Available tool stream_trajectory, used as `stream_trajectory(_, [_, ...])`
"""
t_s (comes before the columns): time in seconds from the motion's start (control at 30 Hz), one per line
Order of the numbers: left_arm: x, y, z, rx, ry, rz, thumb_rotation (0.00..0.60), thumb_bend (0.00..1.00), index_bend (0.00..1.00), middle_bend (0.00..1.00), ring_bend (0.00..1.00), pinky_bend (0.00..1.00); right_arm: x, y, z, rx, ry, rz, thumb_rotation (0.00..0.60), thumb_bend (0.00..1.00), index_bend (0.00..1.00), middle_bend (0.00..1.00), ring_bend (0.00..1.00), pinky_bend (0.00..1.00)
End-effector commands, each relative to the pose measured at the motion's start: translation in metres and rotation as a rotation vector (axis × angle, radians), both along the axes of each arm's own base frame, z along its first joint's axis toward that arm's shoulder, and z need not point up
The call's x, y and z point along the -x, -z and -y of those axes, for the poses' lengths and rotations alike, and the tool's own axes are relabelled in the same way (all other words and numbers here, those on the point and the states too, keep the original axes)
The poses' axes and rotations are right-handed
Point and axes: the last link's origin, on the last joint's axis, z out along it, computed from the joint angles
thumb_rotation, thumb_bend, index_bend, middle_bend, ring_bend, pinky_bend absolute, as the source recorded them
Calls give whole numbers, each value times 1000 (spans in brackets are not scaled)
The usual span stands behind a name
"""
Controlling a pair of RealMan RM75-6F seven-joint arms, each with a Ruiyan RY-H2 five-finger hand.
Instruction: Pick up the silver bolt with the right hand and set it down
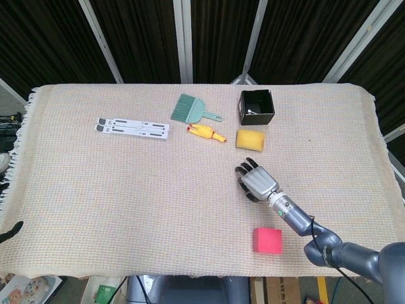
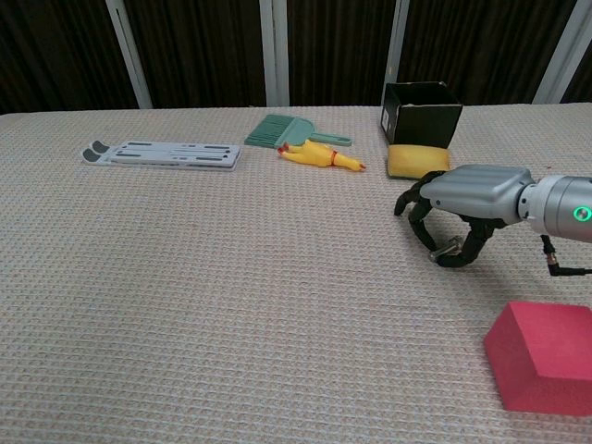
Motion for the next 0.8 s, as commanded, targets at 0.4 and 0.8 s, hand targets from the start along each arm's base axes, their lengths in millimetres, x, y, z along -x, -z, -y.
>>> stream_trajectory(0.4, [0, 0, 0, 1, -1, -2, 600, 202, 193, 38, 30, 107, -3, 0, 0, 4, 7, -9, 600, 342, 579, 200, 128, 36])
stream_trajectory(0.8, [-1, 1, 0, 10, 5, 4, 600, 202, 193, 38, 30, 107, -5, 1, 1, 6, 1, -25, 600, 362, 592, 200, 130, 37])
